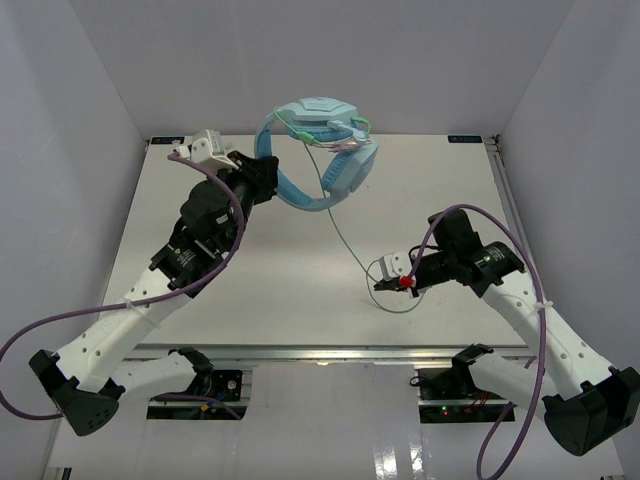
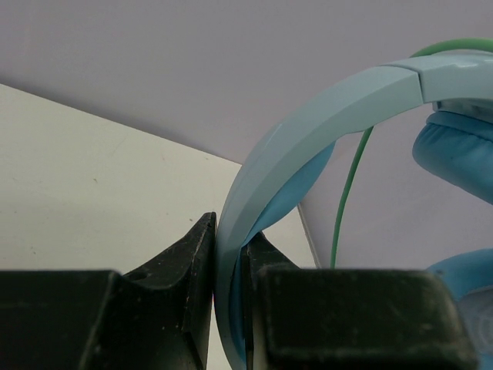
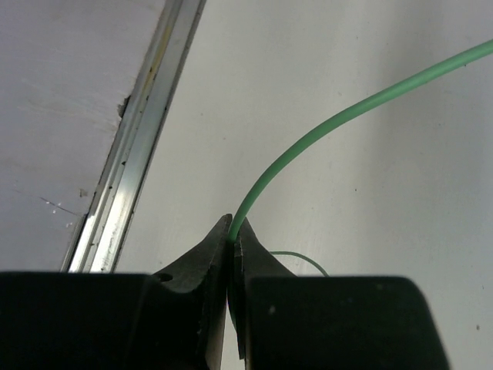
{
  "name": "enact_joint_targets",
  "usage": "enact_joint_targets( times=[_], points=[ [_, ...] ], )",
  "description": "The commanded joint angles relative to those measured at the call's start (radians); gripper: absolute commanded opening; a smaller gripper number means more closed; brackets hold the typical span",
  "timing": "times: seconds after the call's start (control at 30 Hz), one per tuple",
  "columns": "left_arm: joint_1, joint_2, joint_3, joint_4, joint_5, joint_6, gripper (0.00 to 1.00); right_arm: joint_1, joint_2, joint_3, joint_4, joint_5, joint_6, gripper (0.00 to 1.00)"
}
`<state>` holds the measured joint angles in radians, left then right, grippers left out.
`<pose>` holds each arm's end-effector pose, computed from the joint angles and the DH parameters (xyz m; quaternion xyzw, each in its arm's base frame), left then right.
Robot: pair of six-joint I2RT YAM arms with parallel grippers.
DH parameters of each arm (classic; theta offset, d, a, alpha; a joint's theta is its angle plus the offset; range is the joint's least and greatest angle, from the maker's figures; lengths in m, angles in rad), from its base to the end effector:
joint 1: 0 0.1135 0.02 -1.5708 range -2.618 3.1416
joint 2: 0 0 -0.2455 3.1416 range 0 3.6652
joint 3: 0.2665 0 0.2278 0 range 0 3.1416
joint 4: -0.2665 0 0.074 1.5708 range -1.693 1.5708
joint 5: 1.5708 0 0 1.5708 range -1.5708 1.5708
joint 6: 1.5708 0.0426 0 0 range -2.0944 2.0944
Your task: Wrap the headphones
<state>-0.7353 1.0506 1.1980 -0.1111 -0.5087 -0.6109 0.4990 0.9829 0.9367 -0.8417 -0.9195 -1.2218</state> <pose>0.1753 -0.1306 0.4222 -0.1390 0.6818 -0.2977 0.6536 0.1323 0.1107 0.2901 -0.7371 0.4380 0.2850 0.4285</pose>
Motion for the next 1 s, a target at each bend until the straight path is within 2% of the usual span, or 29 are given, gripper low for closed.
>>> enact_joint_targets(
  times=[0.0,0.17,0.47,0.63,0.97],
  points=[
    [-0.001,0.006,-0.041,0.146,-0.168,-0.03,0.0,0.017,-0.016,0.038,0.069,0.134,0.085,0.08],
    [-0.002,0.068,-0.043,0.139,-0.267,0.029,0.0,0.019,-0.028,0.09,0.051,0.192,0.071,0.08],
    [-0.001,0.188,-0.076,0.137,-0.339,0.184,0.0,0.019,-0.02,0.222,0.066,0.298,0.07,0.08],
    [0.0,0.252,-0.095,0.093,-0.308,0.205,0.0,0.018,-0.002,0.296,0.115,0.379,0.098,0.08],
    [-0.003,0.37,-0.052,0.0,-0.137,0.243,0.0,0.025,0.034,0.352,0.173,0.445,0.117,0.08]
  ],
)
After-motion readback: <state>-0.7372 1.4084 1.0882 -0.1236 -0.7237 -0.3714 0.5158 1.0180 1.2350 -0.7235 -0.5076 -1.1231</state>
